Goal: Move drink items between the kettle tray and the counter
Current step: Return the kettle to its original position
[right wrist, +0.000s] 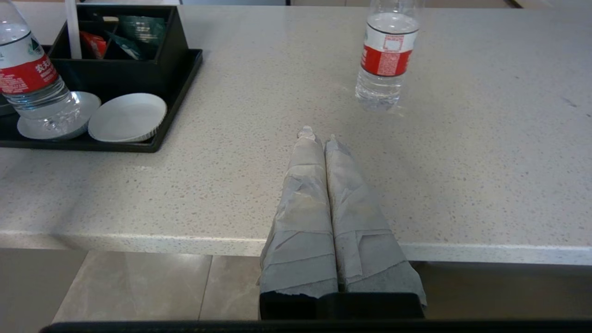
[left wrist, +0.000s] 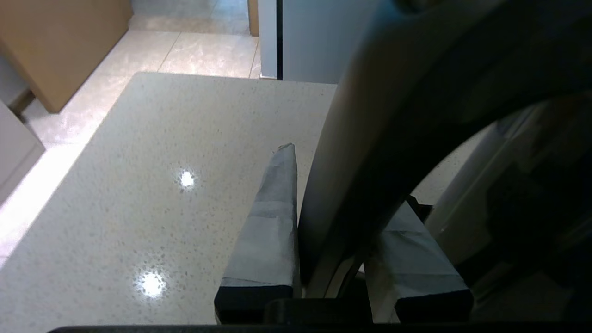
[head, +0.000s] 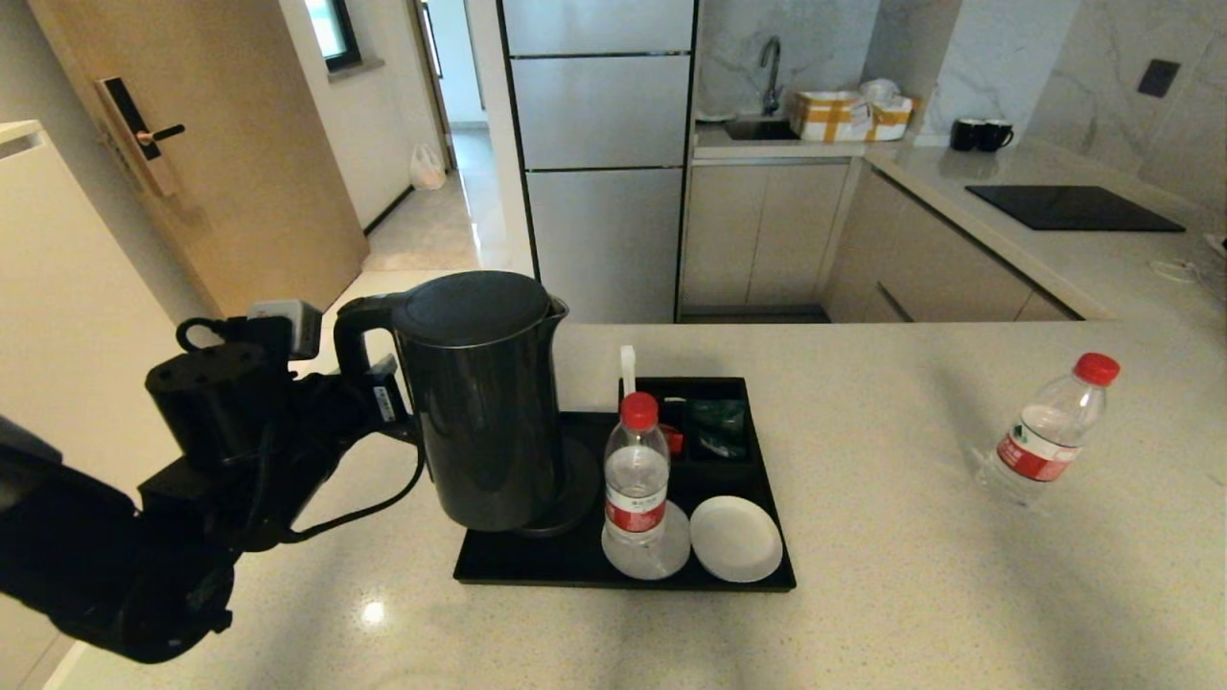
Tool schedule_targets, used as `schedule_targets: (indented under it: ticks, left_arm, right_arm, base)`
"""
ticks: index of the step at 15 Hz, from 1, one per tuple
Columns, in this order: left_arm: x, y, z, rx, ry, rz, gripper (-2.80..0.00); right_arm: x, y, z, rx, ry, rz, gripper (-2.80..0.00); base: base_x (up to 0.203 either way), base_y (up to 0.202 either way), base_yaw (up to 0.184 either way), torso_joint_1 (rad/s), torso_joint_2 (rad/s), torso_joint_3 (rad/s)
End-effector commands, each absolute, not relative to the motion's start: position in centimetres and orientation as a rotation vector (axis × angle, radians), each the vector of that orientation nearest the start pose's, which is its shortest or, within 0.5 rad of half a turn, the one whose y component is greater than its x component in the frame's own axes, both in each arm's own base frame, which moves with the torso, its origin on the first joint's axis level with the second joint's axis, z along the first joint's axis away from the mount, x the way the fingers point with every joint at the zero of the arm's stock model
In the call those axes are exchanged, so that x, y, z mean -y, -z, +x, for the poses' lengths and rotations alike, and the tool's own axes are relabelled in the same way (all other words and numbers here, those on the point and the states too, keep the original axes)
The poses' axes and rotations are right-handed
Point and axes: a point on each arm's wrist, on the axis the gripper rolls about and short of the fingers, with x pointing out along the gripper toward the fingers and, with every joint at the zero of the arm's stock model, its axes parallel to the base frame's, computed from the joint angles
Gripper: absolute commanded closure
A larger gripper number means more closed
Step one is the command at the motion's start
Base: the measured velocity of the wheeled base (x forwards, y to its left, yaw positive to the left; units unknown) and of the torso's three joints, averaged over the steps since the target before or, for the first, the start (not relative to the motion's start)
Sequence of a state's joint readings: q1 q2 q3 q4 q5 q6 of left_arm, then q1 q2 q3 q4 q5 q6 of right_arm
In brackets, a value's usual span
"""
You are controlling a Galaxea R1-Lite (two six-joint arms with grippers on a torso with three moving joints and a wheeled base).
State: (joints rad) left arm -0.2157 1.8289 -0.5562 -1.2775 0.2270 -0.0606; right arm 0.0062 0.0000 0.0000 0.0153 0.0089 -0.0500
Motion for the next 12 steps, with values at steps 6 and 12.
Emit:
schedule_targets:
  ticks: [6,12]
  left_arm:
    - [7.6,-12.0,31.3,-0.056,0.021,-0.066,0.00]
    - [9.8,-10.0,31.9,-0.099,0.076,-0.058,0.00]
  right_arm:
    - [0.0,-7.4,-2.3,-0.013,-0.016,-0.051,0.00]
    - [0.0,-7.4,-2.3,-0.013,-0.016,-0.051,0.00]
  base:
    - [0.000,0.000,0.000,0.000,0.00,0.000]
    - [0.000,0.000,0.000,0.000,0.00,0.000]
